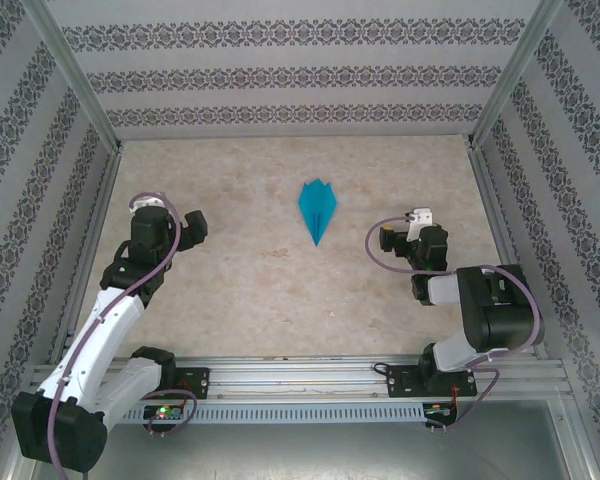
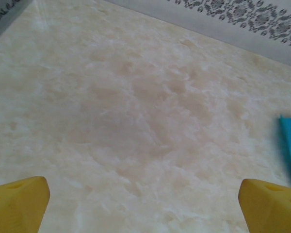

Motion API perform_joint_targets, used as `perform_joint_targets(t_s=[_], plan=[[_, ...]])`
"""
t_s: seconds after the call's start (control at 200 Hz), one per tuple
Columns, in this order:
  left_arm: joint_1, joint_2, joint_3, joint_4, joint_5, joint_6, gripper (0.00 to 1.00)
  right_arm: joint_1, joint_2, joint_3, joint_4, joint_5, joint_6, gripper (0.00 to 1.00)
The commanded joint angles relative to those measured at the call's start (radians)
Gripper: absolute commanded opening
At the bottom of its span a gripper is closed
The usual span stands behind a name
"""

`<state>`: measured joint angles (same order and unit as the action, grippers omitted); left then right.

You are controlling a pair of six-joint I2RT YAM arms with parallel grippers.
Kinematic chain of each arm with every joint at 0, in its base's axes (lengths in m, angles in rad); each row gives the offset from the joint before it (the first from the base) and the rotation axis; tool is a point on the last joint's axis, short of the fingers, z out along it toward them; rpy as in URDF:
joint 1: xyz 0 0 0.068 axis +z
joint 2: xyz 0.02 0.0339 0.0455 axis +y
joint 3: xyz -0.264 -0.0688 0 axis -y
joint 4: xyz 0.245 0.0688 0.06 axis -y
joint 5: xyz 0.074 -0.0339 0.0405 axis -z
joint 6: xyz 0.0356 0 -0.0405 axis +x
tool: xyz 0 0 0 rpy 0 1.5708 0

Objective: Fold a paper plane with a square sheet of paper (fold left side to right side)
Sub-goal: Reset both arms

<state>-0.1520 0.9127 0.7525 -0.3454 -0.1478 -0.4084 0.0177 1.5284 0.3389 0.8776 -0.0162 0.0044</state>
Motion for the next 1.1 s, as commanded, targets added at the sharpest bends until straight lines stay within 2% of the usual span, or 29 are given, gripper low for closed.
perform_joint_targets(t_s=[0.0, 0.12, 0.265, 0.36, 0.485, 0.739, 0.779, 0.849, 0.954, 1.044, 1.094], plan=[[0.017, 0.003, -0.019, 0.05, -0.102, 0.139, 1.0, -0.018, -0.001, 0.044, 0.05, 0.014, 0.04, 0.98], [0.027, 0.009, -0.108, 0.193, -0.206, 0.255, 1.0, -0.018, -0.007, 0.043, 0.045, 0.014, 0.035, 0.98], [0.053, 0.051, -0.228, 0.388, -0.259, 0.36, 1.0, -0.016, -0.006, 0.043, 0.046, 0.013, 0.034, 0.98], [0.064, 0.088, -0.313, 0.564, -0.229, 0.391, 1.0, -0.016, -0.007, 0.043, 0.046, 0.013, 0.034, 0.98], [0.087, 0.17, -0.41, 0.825, -0.125, 0.41, 1.0, -0.016, -0.007, 0.043, 0.046, 0.013, 0.035, 0.98], [0.101, 0.423, -0.465, 1.22, 0.056, 0.475, 1.0, -0.016, -0.007, 0.043, 0.046, 0.014, 0.035, 0.98], [0.107, 0.455, -0.459, 1.254, 0.09, 0.472, 1.0, -0.016, -0.007, 0.043, 0.046, 0.015, 0.035, 0.98], [0.113, 0.474, -0.432, 1.218, 0.155, 0.459, 1.0, -0.016, -0.007, 0.043, 0.046, 0.015, 0.035, 0.98], [0.117, 0.581, -0.44, 1.334, 0.226, 0.474, 1.0, -0.016, -0.007, 0.043, 0.046, 0.016, 0.035, 0.98], [0.121, 0.706, -0.469, 1.534, 0.231, 0.478, 1.0, -0.016, -0.007, 0.043, 0.046, 0.016, 0.034, 0.98], [0.128, 0.668, -0.458, 1.454, 0.211, 0.456, 1.0, -0.016, -0.007, 0.043, 0.046, 0.015, 0.034, 0.98]])
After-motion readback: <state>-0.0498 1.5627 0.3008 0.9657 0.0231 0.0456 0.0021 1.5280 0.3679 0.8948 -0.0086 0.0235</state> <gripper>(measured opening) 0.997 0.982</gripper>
